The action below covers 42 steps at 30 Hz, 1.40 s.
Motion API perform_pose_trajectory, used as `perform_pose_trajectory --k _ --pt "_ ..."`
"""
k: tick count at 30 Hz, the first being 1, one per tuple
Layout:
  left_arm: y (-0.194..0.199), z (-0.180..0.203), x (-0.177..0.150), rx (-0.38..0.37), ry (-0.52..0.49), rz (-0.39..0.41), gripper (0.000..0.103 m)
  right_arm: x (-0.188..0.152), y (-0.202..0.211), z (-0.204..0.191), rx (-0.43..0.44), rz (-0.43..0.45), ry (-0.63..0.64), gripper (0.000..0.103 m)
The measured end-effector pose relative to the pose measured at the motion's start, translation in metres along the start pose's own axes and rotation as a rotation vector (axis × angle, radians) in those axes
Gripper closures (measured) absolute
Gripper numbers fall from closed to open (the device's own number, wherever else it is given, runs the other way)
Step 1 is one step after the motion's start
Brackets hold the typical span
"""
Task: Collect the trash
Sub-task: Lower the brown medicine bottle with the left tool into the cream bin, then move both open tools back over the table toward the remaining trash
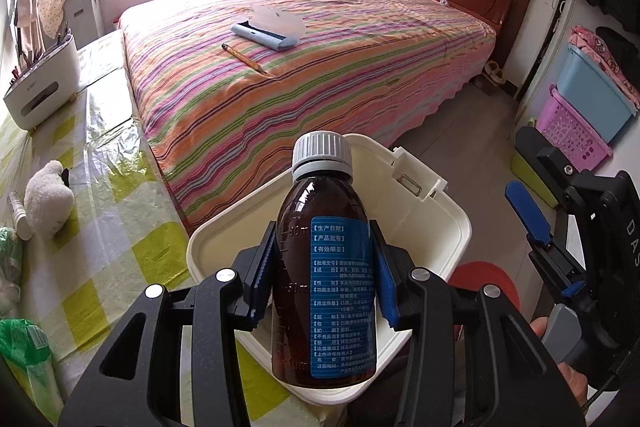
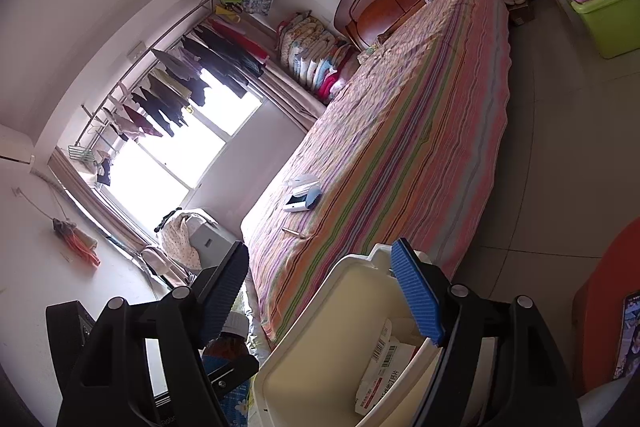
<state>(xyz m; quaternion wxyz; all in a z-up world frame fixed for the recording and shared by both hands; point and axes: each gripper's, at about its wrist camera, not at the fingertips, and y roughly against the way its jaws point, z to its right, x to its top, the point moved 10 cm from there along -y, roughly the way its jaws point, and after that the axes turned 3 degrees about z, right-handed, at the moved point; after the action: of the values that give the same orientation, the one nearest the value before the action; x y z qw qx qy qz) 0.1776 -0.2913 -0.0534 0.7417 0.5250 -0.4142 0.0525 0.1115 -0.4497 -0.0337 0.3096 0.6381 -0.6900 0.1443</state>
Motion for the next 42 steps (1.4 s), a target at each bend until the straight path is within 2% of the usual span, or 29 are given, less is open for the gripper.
perform_pose_trajectory --k 2,3,4,6,10,15,16,19,26,30,35,42 --pt "-0.005 0.003 0.001 0.001 0.007 -0.01 0.06 -0.001 0.0 0.0 0.002 -0.004 -0.004 0.031" --pt "-0.006 0.003 0.001 0.006 0.01 -0.009 0.054 -0.002 0.0 0.001 0.001 -0.005 -0.007 0.031" --pt "-0.006 0.004 0.002 0.006 0.016 -0.006 0.043 -0.002 0.0 0.001 0.002 -0.007 -0.009 0.031" --pt "0.0 0.003 0.005 0.016 0.046 0.018 0.031 -0.003 0.0 0.002 0.002 -0.013 -0.013 0.031" --pt "0.024 0.001 0.01 0.049 0.103 0.051 0.031 -0.005 -0.003 0.003 0.002 -0.03 -0.017 0.031" --pt "0.111 -0.001 0.014 0.102 0.207 0.173 0.029 -0.012 -0.01 0.006 0.0 -0.073 -0.047 0.031" --pt "0.134 -0.001 0.014 0.114 0.223 0.215 0.023 -0.015 -0.012 0.006 -0.002 -0.086 -0.054 0.031" --pt "0.202 -0.003 0.008 0.125 0.294 0.343 0.013 -0.022 -0.019 0.006 -0.004 -0.121 -0.068 0.031" --pt "0.325 -0.015 -0.012 0.114 0.466 0.55 0.009 -0.037 -0.028 -0.008 -0.016 -0.156 -0.033 0.031" --pt "0.373 -0.021 -0.02 0.119 0.527 0.642 0.007 -0.051 -0.036 -0.019 -0.021 -0.19 -0.014 0.031" --pt "0.41 -0.025 -0.027 0.119 0.578 0.718 0.007 -0.067 -0.044 -0.031 -0.019 -0.232 -0.007 0.031" --pt "0.443 -0.015 -0.028 0.119 0.549 0.787 0.007 -0.081 -0.05 -0.047 -0.006 -0.261 -0.003 0.031"
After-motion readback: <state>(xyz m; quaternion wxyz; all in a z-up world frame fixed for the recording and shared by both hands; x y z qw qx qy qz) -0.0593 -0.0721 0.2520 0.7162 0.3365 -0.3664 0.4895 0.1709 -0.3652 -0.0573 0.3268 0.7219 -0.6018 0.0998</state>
